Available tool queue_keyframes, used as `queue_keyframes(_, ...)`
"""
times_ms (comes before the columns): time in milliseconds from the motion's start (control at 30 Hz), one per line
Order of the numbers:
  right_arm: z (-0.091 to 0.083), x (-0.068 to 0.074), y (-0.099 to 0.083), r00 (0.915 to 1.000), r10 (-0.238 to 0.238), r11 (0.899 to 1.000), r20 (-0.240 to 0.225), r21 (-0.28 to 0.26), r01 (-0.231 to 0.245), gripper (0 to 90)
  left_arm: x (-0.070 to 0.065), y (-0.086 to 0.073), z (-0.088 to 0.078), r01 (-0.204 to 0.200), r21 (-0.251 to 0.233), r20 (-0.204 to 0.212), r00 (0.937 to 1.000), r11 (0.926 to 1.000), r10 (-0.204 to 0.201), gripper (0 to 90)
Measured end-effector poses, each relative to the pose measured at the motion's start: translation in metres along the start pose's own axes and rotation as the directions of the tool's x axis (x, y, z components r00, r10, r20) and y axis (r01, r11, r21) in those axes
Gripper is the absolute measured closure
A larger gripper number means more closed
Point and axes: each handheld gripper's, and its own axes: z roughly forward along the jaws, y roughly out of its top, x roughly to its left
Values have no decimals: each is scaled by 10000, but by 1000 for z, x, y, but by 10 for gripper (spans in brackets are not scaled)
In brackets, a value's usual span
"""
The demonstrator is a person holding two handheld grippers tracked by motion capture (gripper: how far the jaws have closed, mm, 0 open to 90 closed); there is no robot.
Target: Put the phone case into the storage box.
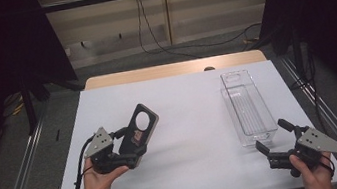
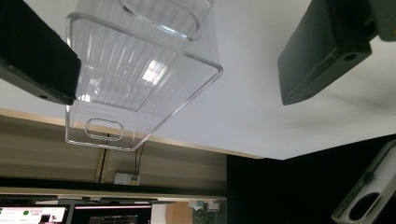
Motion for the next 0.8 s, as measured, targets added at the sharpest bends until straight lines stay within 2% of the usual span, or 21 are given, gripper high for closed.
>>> queue_keyframes(167, 3, 3, 4, 9992, 69, 10000, -382, 15, -68, 0, -3, 11, 13, -208, 63, 388, 9990, 9998, 205, 125)
queue_keyframes(200, 4, 3, 4, 9987, 42, 10000, -514, 30, -40, 0, -4, 13, 16, -150, 7, 518, 9985, 9999, 150, 125)
queue_keyframes(367, 10, 9, 7, 9933, 67, 10000, -1155, 56, -61, 0, -9, 22, 33, -359, -20, 1126, 9930, 9994, 359, 124)
queue_keyframes(533, 15, 14, 11, 9879, 34, 10000, -1550, 79, -22, 0, -17, 25, 49, -478, -27, 1628, 9855, 9989, 476, 124)
queue_keyframes(633, 20, 17, 12, 9858, -58, 9998, -1677, 157, 86, 0, -21, 24, 53, -416, -222, 1936, 9800, 9989, 451, 124)
queue_keyframes(700, 24, 19, 13, 9845, -37, 9997, -1752, 224, 78, 0, -23, 23, 54, -570, -144, 2029, 9774, 9983, 587, 124)
queue_keyframes(800, 30, 23, 15, 9805, -41, 9997, -1965, 236, 89, 0, -27, 20, 51, -563, -135, 2153, 9748, 9983, 579, 124)
